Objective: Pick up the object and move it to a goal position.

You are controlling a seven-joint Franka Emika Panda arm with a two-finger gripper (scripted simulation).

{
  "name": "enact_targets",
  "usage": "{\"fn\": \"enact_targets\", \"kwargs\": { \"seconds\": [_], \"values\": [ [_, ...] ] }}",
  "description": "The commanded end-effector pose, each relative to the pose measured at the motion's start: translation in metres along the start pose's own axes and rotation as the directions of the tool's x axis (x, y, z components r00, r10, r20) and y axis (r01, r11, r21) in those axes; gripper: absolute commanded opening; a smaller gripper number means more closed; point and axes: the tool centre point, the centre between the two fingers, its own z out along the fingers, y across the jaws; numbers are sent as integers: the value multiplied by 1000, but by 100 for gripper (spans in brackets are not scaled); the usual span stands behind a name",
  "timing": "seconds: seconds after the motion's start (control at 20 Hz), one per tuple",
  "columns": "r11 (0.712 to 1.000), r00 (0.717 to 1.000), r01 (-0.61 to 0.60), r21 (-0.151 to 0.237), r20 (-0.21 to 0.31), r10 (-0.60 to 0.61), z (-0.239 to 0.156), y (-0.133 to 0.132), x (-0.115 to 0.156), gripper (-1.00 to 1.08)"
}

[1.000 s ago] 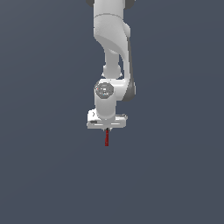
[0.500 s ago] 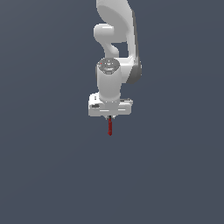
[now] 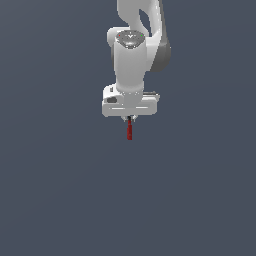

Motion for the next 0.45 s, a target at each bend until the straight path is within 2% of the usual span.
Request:
{"fn": "enact_targets", "kwargs": {
  "seconds": [0.0,0.4],
  "values": [
    [1000,1000,0,0,1,0,-14,-3,-3,-100],
    [1000,1000,0,0,1,0,-31,-6,-4,-100]
  ]
}}
